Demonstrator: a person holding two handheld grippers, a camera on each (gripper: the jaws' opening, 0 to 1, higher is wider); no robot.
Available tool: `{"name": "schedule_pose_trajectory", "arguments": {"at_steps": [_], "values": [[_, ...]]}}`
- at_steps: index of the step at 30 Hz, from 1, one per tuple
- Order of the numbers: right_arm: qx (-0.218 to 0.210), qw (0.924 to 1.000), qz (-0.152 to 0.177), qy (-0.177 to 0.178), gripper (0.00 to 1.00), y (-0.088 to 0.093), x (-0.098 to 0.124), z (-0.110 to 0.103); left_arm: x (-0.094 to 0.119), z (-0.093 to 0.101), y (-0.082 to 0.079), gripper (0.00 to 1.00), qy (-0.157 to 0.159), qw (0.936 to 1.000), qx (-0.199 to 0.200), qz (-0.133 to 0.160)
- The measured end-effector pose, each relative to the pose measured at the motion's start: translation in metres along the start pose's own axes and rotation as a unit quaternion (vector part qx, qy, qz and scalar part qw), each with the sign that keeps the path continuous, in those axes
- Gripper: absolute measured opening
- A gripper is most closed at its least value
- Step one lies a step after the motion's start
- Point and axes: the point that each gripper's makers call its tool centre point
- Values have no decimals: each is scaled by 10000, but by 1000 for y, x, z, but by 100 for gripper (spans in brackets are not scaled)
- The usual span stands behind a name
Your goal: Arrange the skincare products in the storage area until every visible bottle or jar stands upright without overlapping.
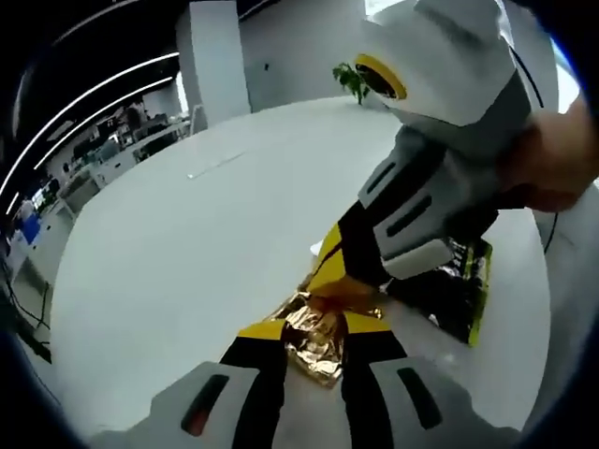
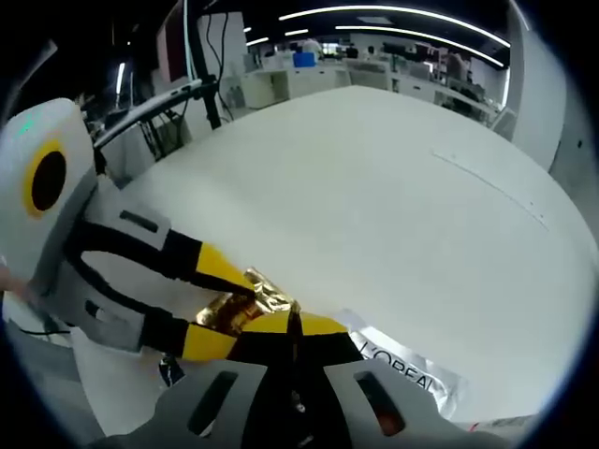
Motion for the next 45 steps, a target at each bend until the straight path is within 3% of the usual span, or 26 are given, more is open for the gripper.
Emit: {"name": "schedule_pose_trajectory", "arguments": {"at_steps": [12, 15, 19, 32, 45], "values": [[330, 9994, -3, 62, 8, -3, 3, 3, -3, -3, 3, 22, 85, 9999, 32, -56], [489, 9985, 213, 95, 13, -14, 6, 2, -2, -2, 3, 22, 88, 9999, 41, -54], [647, 9974, 292, 122, 14, -23, 12, -1, -3, -3, 3, 22, 91, 9999, 28, -55], [621, 9969, 451, 143, 18, -25, 24, -1, 1, -1, 0, 23, 132, 9999, 20, -21], [762, 9954, 589, -1, 27, -32, 44, -18, 15, -2, -9, 35, 87, 9997, 216, 66]]}}
Point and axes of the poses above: the point that each gripper's makers call its tool centre point, and the gripper's own axes: x roughly backward along the fingers, z roughly to its right, y roughly out of its underside, and after that the axes turned 8 degrees about -y, right-handed
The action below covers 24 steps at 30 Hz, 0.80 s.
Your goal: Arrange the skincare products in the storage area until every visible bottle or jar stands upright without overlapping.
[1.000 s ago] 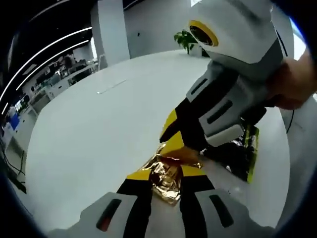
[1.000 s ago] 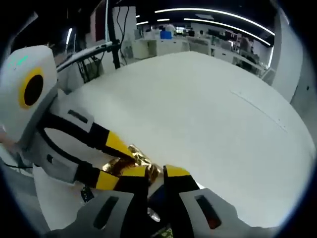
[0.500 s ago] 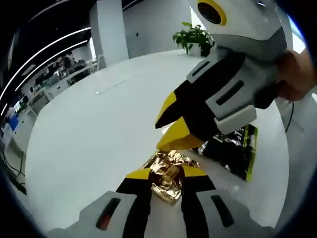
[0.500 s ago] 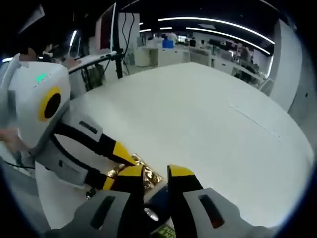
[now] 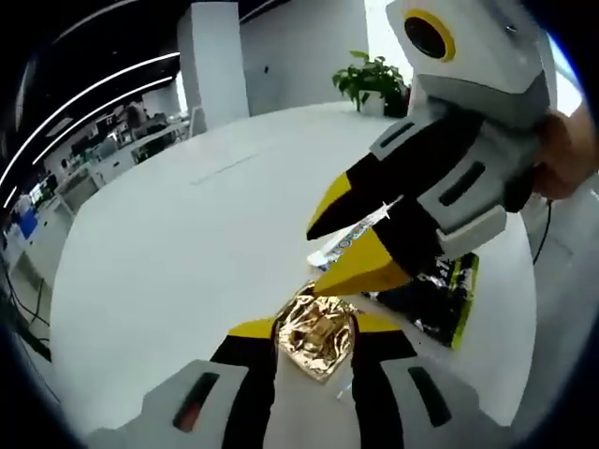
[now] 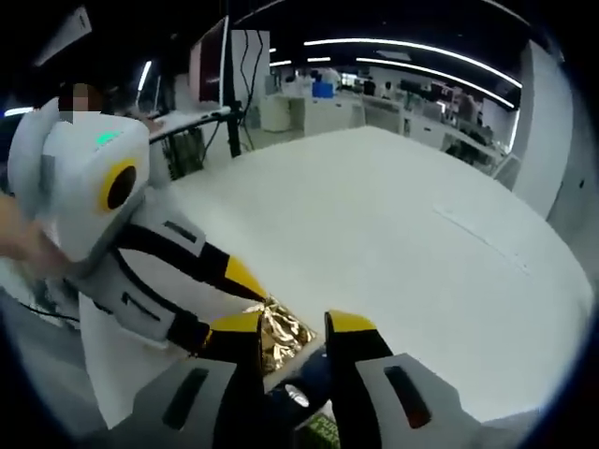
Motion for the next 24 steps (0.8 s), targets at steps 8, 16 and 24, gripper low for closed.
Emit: {"name": "schedule_pose_trajectory", "arguments": {"at_steps": [8, 16, 24], "values": [[260, 9993, 193, -170, 46, -12, 33, -23, 21, 10, -10, 50, 121, 9998, 87, 152], [501, 9976, 318, -364, 56, -6, 73, -45, 45, 15, -9, 59, 128, 9998, 137, 119], [284, 9974, 568, -339, 71, 13, 120, -48, 72, 22, -7, 70, 69, 9992, 360, 172]]}}
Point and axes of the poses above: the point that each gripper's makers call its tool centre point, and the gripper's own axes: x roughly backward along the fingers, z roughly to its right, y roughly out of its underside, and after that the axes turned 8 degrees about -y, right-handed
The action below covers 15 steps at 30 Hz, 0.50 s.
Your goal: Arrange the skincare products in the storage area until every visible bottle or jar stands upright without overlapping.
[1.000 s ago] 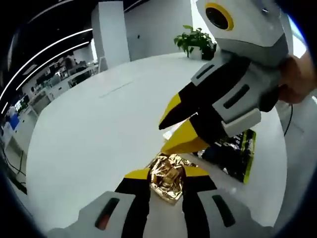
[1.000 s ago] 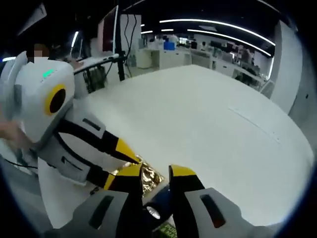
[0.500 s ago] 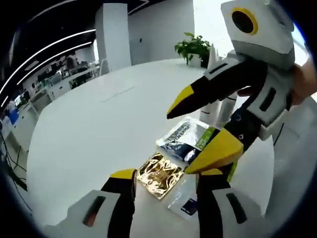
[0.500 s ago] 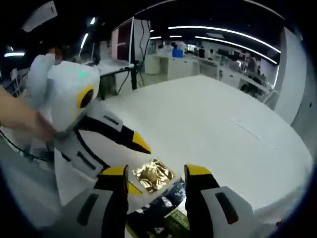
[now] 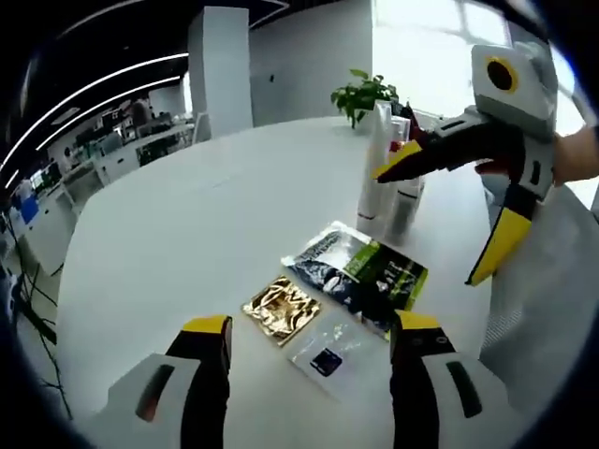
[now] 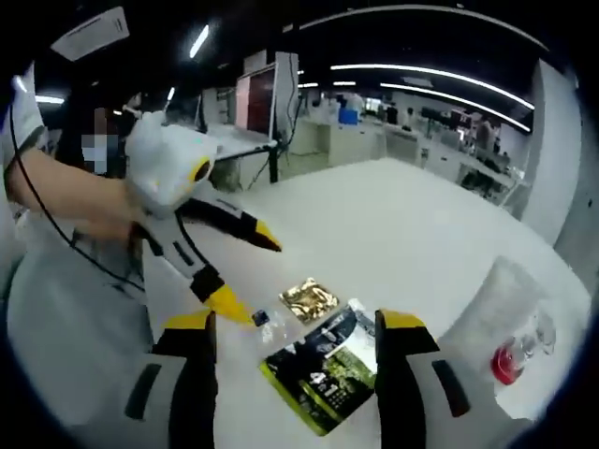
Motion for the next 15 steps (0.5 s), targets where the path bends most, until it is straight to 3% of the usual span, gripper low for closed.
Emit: {"name": "schedule_pose_trajectory", "arguments": {"at_steps": [8, 15], "values": [[-457, 9982, 46, 378, 82, 27, 46, 11, 23, 10, 3, 79, -50, 9995, 294, 67], [-672, 9957, 129, 621, 91, 40, 77, 13, 39, 19, 9, 91, -159, 9985, 520, 110]]}}
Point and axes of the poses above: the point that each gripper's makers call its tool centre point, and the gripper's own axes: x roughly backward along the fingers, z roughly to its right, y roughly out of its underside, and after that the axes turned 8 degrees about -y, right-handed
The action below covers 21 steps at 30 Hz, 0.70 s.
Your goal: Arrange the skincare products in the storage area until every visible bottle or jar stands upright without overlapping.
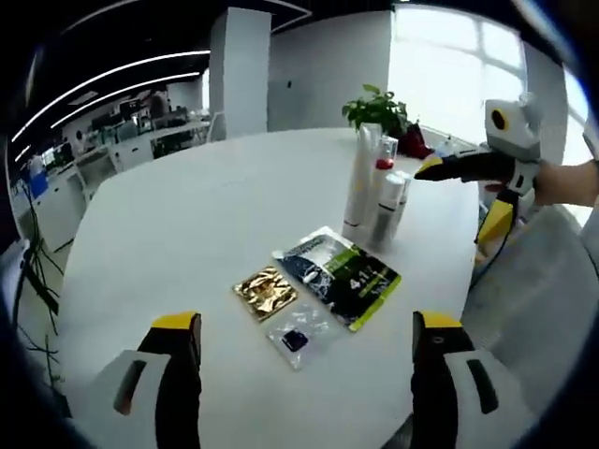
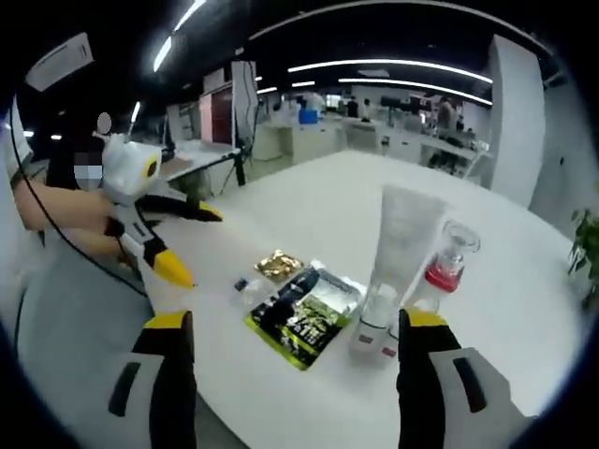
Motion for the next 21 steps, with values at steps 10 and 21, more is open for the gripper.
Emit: {"name": "schedule_pose_trajectory", "arguments": {"at_steps": [10, 21], "values": [[-277, 9991, 159, 268, 97, 15, 35, 1, 28, 10, 5, 98, -91, 9997, 212, 49], [-384, 9982, 314, 350, 99, 20, 57, -3, 58, 18, -1, 99, -196, 9988, 407, 205]]}}
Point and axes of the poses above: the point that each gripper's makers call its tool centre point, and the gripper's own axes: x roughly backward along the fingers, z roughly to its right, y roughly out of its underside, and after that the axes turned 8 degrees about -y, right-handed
